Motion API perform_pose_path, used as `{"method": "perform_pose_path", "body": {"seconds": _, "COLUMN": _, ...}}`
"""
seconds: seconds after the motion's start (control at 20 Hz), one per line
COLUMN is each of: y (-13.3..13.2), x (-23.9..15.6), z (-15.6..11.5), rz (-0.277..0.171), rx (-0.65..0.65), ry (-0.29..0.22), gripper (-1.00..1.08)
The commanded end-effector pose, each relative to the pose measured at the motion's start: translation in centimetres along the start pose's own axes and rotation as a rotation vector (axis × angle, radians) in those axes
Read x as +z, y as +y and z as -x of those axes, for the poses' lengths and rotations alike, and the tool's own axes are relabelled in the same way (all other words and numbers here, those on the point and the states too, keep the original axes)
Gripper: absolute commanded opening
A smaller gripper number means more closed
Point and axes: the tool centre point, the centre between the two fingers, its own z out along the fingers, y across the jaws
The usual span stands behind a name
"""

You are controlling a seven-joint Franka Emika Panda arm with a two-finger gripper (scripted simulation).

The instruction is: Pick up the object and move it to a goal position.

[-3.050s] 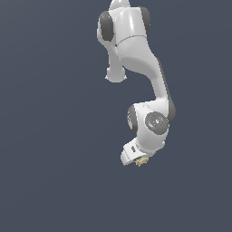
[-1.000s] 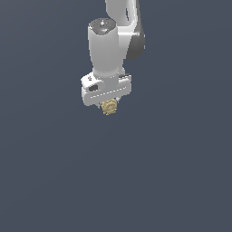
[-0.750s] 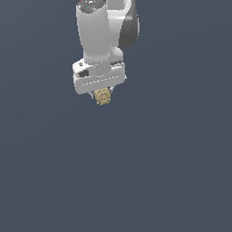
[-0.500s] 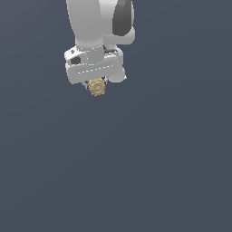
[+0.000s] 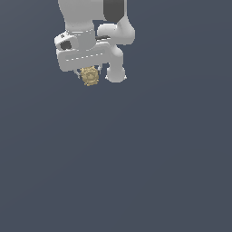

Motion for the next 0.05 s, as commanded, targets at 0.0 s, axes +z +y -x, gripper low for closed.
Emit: {"method": "perform_pose_path", "body": {"seconds": 0.0, "y": 0.08, "x": -0.23, "z": 0.25, "rz": 0.0, "rx": -0.001, "ry": -0.001, "gripper": -1.0}}
